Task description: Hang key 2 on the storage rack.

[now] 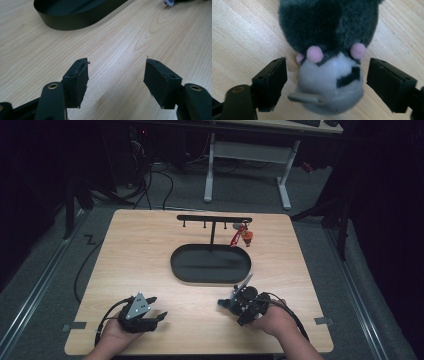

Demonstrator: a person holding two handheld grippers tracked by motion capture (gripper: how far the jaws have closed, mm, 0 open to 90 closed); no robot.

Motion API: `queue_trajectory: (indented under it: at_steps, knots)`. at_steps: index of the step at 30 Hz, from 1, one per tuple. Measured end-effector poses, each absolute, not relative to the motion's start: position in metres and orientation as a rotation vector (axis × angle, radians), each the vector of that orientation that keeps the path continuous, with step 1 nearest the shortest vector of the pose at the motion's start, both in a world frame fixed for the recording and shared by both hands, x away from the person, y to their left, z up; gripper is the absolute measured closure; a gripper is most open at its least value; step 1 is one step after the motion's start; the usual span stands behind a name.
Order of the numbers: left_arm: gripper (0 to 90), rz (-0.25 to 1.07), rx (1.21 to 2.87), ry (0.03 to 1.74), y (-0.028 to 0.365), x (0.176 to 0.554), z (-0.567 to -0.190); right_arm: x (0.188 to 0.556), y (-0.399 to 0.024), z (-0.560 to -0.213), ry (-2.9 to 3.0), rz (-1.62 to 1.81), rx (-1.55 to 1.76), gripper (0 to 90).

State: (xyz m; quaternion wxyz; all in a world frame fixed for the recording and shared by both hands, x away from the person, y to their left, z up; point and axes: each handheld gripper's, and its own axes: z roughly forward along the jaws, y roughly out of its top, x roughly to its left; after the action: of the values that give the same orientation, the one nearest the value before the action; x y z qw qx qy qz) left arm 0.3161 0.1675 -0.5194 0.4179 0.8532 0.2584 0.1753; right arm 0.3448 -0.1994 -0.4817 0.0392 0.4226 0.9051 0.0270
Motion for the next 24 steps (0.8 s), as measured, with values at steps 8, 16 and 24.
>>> queue_trajectory:
  at_steps: [8,16,24]
  knots:
    - [36.3,0.437,2.144,0.644,0.1664,0.3166,-0.5197,0.3467,-0.1964,-0.489,2.781,0.081,1.285,30.6]
    - [36.3,0.436,2.148,0.639,0.1647,0.3171,-0.5197,0.3479,-0.1995,-0.4883,2.8,0.093,1.297,43.6]
    - [36.3,0.439,2.149,0.638,0.1646,0.3169,-0.5198,0.3488,-0.1979,-0.4791,2.795,0.108,1.322,45.6]
